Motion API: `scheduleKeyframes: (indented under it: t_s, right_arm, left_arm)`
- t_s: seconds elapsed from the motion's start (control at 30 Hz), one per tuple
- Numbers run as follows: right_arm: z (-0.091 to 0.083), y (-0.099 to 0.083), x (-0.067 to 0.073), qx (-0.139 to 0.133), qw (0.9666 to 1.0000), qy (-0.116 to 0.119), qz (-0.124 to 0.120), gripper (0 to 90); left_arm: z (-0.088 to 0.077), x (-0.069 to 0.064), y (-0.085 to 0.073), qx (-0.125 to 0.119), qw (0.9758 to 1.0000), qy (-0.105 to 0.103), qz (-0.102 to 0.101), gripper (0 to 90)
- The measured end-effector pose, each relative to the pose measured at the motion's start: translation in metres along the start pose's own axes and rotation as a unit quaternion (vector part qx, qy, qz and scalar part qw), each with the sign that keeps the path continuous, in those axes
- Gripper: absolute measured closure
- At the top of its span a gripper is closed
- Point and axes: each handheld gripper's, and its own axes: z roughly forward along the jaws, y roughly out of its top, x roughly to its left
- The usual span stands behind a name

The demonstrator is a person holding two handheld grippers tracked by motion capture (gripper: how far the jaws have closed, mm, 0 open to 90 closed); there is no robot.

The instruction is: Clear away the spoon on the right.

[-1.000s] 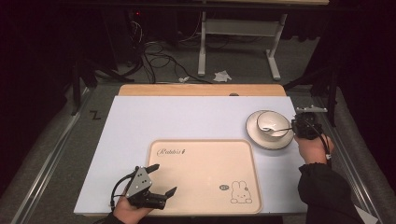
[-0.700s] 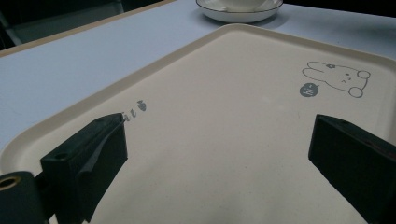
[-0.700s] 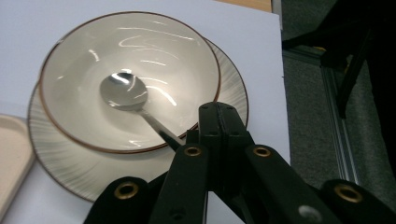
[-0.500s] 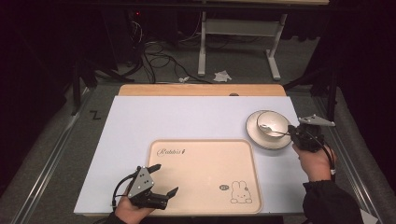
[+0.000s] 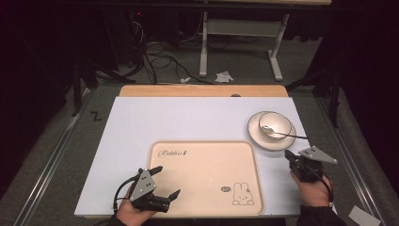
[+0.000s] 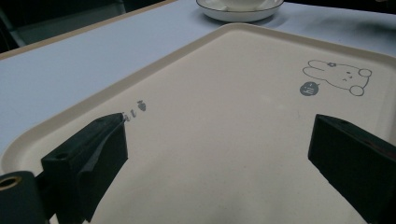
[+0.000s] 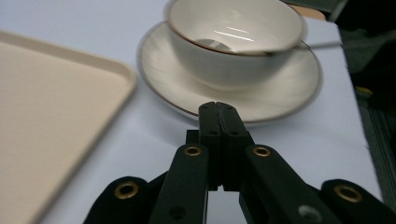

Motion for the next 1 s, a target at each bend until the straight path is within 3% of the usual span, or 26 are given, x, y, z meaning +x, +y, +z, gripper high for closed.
scheduleKeyframes:
  t_s: [0.1,0.17,0.27,0.3,0.33,0.37,0.43,0.47,0.53,0.57,0.73,0.83,0.93,1.0]
  right_arm:
    - [-0.016,-0.009,0.013,-0.045,0.9984,0.034,-0.004,90.0]
    - [-0.024,-0.024,0.025,-0.070,0.9959,0.056,-0.015,90.0]
    - [-0.026,-0.051,0.035,-0.085,0.9938,0.067,-0.022,90.0]
    - [-0.022,-0.067,0.036,-0.076,0.9942,0.073,-0.017,90.0]
    - [-0.022,-0.067,0.036,-0.076,0.9942,0.073,-0.017,90.0]
    - [-0.019,-0.073,0.034,-0.060,0.9947,0.083,-0.012,90.0]
    - [-0.017,-0.079,0.026,-0.046,0.9967,0.063,-0.024,90.0]
    - [-0.016,-0.082,0.019,-0.043,0.9973,0.057,-0.014,90.0]
    - [-0.013,-0.085,-0.006,-0.053,0.9973,0.046,0.020,90.0]
    - [-0.013,-0.085,-0.006,-0.053,0.9973,0.046,0.020,90.0]
    - [-0.004,-0.079,-0.036,-0.085,0.9949,0.007,0.054,90.0]
    - [0.005,-0.073,-0.044,-0.101,0.9936,0.002,0.051,90.0]
    - [0.006,-0.070,-0.043,-0.110,0.9928,0.005,0.048,90.0]
    - [0.004,-0.068,-0.040,-0.121,0.9921,0.011,0.031,90.0]
  left_arm:
    - [0.000,0.000,0.000,-0.001,1.0000,0.001,0.002,5.6]
    - [0.000,-0.001,0.000,-0.001,1.0000,0.002,0.003,5.6]
    - [0.000,-0.002,0.000,0.000,1.0000,0.003,0.004,5.6]
    - [0.000,-0.002,0.000,0.001,1.0000,0.002,0.005,5.6]
    - [0.000,-0.003,0.000,0.001,1.0000,0.002,0.006,5.6]
    - [0.000,-0.003,0.000,0.001,1.0000,0.002,0.006,5.6]
    - [0.000,-0.004,0.001,0.001,1.0000,0.003,0.007,5.6]
    - [-0.001,-0.004,0.001,0.000,1.0000,0.004,0.007,5.6]
    - [-0.002,-0.004,0.000,-0.001,1.0000,0.007,0.007,5.6]
    - [-0.002,-0.004,0.000,0.000,0.9999,0.009,0.006,5.6]
    - [0.000,-0.004,-0.001,0.005,0.9999,0.009,0.004,5.6]
    - [0.001,-0.005,-0.002,0.008,0.9999,0.010,0.007,5.6]
    - [0.001,-0.004,-0.002,0.008,0.9999,0.012,0.007,5.6]
    - [0.001,-0.004,-0.002,0.007,0.9999,0.012,0.006,5.7]
